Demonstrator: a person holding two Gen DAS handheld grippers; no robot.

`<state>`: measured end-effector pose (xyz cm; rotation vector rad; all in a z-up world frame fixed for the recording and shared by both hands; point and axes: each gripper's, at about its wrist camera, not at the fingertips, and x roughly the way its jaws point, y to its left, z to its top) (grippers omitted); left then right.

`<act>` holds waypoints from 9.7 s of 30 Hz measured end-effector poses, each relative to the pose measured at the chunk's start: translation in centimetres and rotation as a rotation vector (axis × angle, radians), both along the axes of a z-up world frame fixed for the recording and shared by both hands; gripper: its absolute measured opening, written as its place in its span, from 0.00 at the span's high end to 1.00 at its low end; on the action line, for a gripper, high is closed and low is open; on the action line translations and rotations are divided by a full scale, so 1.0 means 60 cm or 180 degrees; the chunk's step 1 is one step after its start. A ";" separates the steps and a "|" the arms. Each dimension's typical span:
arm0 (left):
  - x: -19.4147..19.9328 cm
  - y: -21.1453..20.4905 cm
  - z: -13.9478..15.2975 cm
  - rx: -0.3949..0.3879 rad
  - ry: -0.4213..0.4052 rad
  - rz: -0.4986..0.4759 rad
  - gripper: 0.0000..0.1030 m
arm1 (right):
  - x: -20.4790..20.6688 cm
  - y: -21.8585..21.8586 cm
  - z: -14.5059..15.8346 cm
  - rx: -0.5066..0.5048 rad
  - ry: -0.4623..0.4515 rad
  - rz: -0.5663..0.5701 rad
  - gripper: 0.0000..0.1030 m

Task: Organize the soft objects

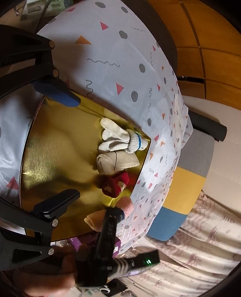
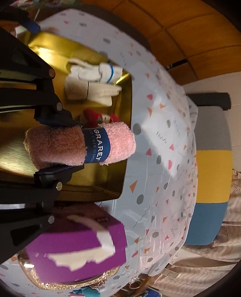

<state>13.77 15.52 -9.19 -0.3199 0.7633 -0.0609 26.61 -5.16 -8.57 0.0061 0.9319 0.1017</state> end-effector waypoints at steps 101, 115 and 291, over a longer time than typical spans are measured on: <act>-0.052 -0.505 -0.015 0.0219 0.0448 -0.1957 0.03 | -0.015 -0.893 -0.121 -0.0236 -0.0033 -0.1353 0.64; -0.052 -0.634 0.073 0.0334 -0.0007 -0.2380 0.03 | -0.191 -0.875 -0.106 0.1020 -0.0630 -0.1801 0.75; -0.030 -0.189 0.058 0.0253 -0.0244 -0.0839 0.13 | -0.258 -0.575 -0.075 0.1567 0.0517 -0.1681 0.31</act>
